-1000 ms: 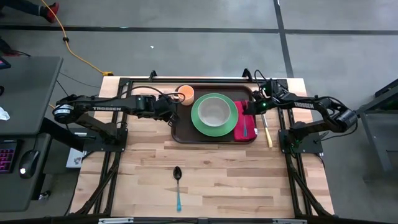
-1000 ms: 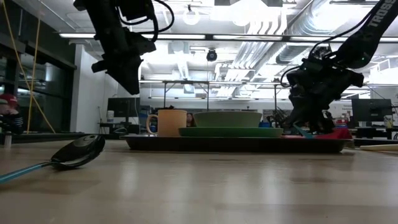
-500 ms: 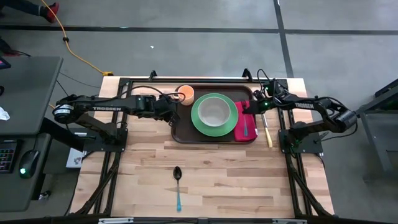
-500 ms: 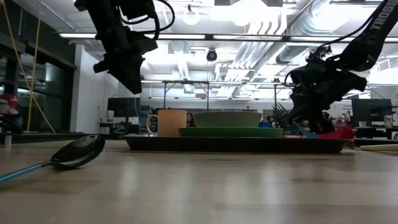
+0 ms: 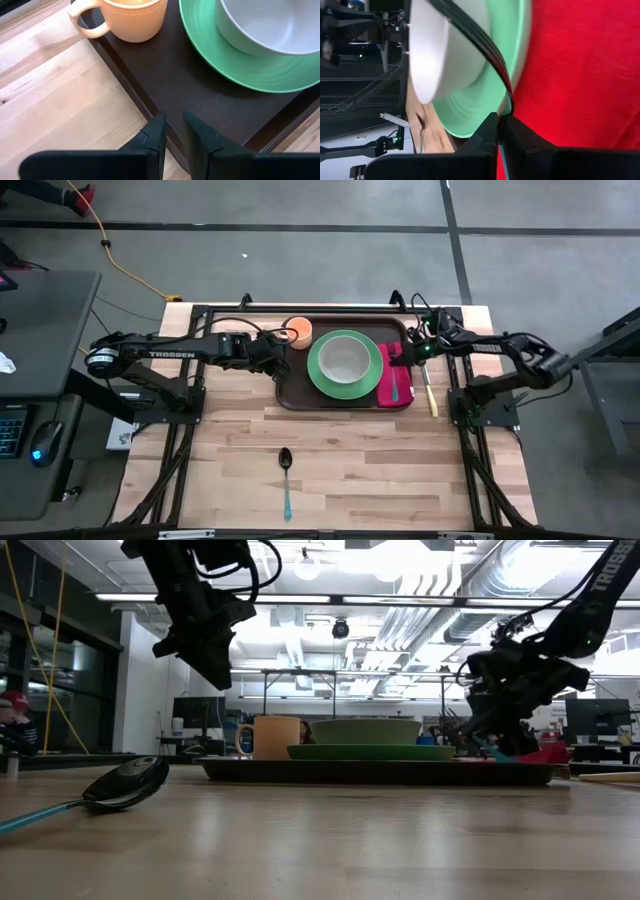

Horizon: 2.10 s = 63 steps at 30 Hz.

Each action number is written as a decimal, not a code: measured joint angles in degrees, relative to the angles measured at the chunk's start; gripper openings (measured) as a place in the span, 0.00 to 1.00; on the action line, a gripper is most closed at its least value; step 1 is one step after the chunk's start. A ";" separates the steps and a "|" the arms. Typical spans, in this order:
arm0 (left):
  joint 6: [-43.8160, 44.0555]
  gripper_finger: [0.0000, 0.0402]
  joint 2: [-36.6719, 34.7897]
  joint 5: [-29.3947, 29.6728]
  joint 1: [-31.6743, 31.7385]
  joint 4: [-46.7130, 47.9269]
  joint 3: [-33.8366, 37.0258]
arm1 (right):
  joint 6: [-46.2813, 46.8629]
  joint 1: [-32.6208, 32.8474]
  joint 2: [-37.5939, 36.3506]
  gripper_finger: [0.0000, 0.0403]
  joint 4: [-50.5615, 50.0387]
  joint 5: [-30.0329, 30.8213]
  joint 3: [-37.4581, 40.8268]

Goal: Set up tray
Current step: Put the blue fork on top of the red table napkin on the brown tray

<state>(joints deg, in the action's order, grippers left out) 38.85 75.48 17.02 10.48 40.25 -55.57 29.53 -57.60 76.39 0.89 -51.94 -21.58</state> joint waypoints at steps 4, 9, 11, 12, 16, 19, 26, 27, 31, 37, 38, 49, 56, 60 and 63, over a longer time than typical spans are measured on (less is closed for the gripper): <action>0.00 0.23 0.00 -0.30 0.00 0.02 0.00 | -0.77 0.49 3.59 0.00 1.88 0.08 -0.09; 0.00 0.23 0.00 -0.39 0.00 0.10 0.00 | -0.10 1.16 6.99 0.00 5.53 1.07 -0.11; 0.00 0.23 0.00 -0.42 0.00 0.12 0.00 | 0.04 1.14 8.04 0.00 6.23 1.47 -0.13; 0.00 0.23 0.00 -0.42 0.00 0.13 0.00 | 0.10 1.09 8.28 0.00 6.29 1.48 -0.19; 0.00 0.23 0.00 -0.44 0.00 0.13 0.00 | 0.02 0.44 8.59 0.00 6.29 1.64 -0.25; 0.00 0.23 0.00 -0.46 -0.02 0.13 0.00 | -0.04 -0.27 8.36 0.00 6.11 2.08 -0.15; -0.02 0.23 0.00 -0.50 0.00 0.15 0.00 | -1.39 -0.59 8.30 0.00 4.20 3.20 -0.17; -0.02 0.23 0.00 -0.53 0.00 0.15 0.00 | -1.48 -0.59 8.28 0.00 3.92 3.47 -0.20; -0.01 0.23 0.00 -0.61 -0.01 0.17 0.00 | -2.35 -0.57 8.28 0.00 2.90 4.18 -0.22; -0.02 0.23 0.00 -0.69 0.00 0.17 0.00 | -2.70 -0.57 8.28 0.00 1.52 6.00 -0.24; -0.02 0.23 0.00 -0.99 0.00 0.17 0.00 | -2.72 -0.57 8.28 0.00 1.42 6.08 -0.24; -1.09 0.23 0.00 -1.92 0.00 0.15 0.00 | -2.67 -0.59 8.32 0.00 0.96 6.78 -0.15; -1.55 0.23 0.00 -1.92 -0.01 0.17 0.00 | -2.76 -0.59 8.34 0.08 -0.44 8.01 -0.15; -1.55 0.23 0.00 -1.95 -0.02 0.16 0.00 | -2.98 -0.59 8.34 0.17 -0.77 8.48 -0.15; -1.55 0.23 0.00 -1.95 0.00 0.17 0.00 | -2.97 -0.59 8.34 0.22 -0.68 8.56 -0.13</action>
<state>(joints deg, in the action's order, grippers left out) 37.30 75.48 15.07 10.48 40.42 -55.57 26.55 -58.19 84.73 0.21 -43.38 -21.71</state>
